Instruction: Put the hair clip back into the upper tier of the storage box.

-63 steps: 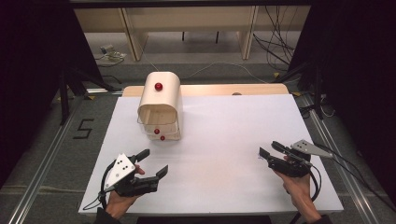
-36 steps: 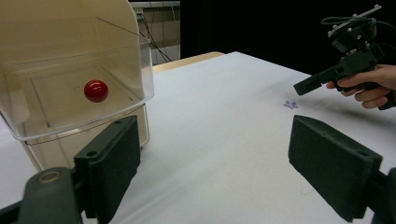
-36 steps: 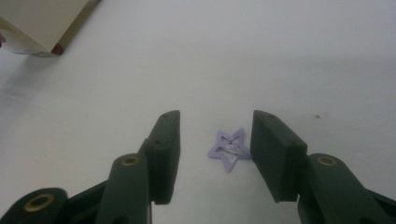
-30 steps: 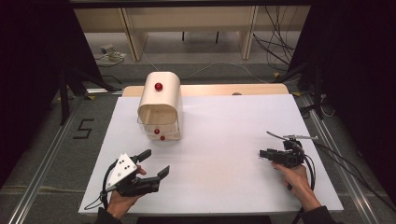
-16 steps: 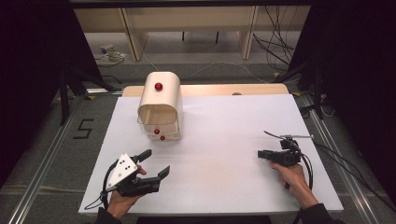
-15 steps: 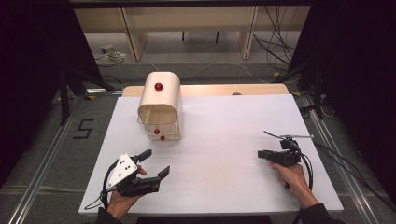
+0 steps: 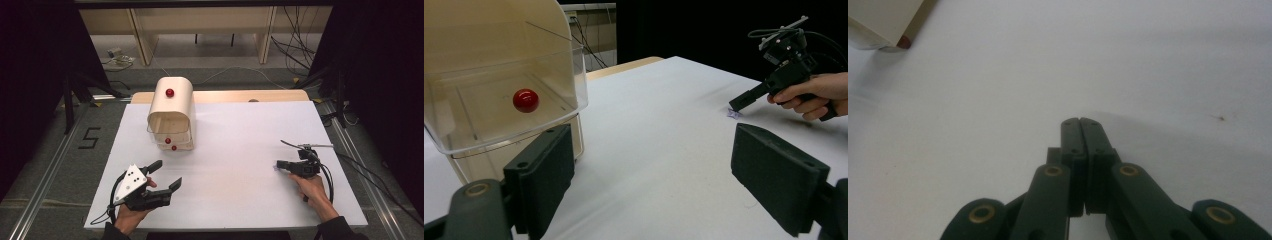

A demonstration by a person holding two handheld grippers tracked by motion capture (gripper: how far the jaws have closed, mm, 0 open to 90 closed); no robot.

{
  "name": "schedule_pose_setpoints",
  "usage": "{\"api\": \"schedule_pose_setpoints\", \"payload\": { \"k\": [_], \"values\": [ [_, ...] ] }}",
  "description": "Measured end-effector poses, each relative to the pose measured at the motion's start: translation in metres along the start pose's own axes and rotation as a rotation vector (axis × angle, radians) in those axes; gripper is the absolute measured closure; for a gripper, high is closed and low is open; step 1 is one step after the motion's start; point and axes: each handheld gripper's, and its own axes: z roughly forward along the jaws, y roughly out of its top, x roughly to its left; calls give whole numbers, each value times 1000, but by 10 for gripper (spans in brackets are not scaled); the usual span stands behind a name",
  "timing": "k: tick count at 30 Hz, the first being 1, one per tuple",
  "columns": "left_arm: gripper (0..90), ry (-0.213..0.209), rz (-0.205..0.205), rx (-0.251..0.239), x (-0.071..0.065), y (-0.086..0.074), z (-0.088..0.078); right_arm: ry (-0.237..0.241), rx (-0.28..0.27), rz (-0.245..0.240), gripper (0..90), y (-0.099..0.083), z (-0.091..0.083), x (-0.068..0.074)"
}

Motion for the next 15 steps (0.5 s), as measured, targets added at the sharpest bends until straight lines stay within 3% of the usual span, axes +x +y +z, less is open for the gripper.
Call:
{"api": "schedule_pose_setpoints", "payload": {
  "k": [15],
  "values": [
    [173,-2,1,0,0,0,0,44,-68,-54,900,5,-11,13]
  ]
}}
